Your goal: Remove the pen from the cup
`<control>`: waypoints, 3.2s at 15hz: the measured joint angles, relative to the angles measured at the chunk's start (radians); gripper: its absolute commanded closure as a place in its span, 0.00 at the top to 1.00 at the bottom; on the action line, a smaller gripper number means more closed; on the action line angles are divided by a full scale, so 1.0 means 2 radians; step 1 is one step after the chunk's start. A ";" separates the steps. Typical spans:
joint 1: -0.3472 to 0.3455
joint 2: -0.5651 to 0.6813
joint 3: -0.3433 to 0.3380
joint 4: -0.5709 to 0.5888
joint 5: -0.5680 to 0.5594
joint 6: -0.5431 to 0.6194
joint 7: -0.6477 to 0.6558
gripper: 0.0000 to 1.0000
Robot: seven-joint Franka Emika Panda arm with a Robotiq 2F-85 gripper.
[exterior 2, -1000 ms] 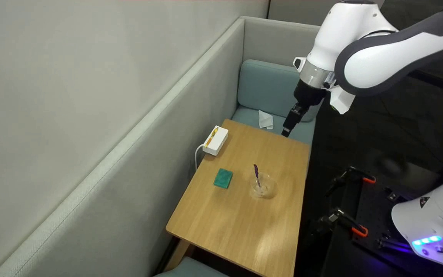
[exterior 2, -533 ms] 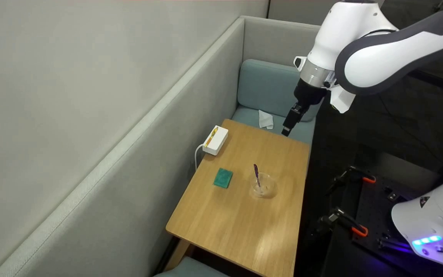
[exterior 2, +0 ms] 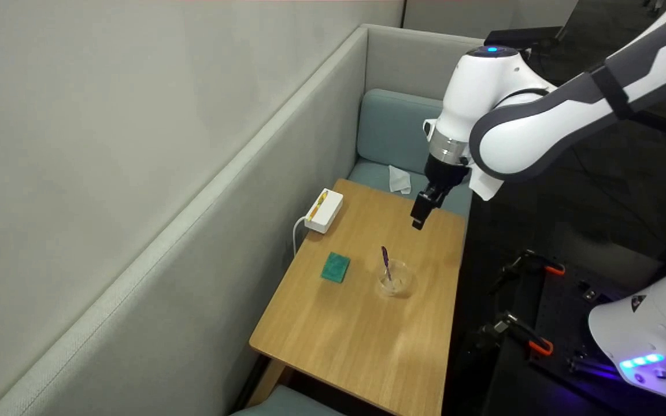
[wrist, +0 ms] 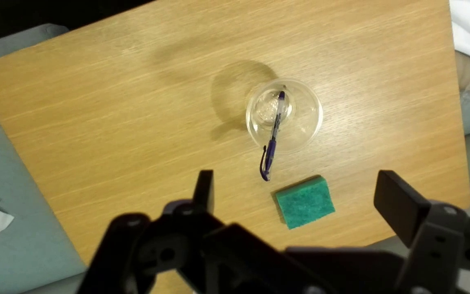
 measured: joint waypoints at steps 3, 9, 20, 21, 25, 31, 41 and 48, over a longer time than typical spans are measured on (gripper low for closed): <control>0.000 0.045 0.012 0.012 -0.002 0.032 0.019 1.00; 0.002 0.125 0.016 0.032 -0.003 0.099 0.045 1.00; 0.011 0.227 0.016 0.091 -0.003 0.156 0.076 1.00; 0.013 0.234 0.016 0.096 -0.003 0.158 0.079 1.00; 0.028 0.262 0.010 0.114 -0.003 0.162 0.100 1.00; 0.049 0.296 -0.008 0.135 -0.003 0.162 0.122 1.00; 0.069 0.328 -0.029 0.157 -0.003 0.162 0.137 0.35; 0.080 0.331 -0.039 0.161 -0.004 0.162 0.140 0.04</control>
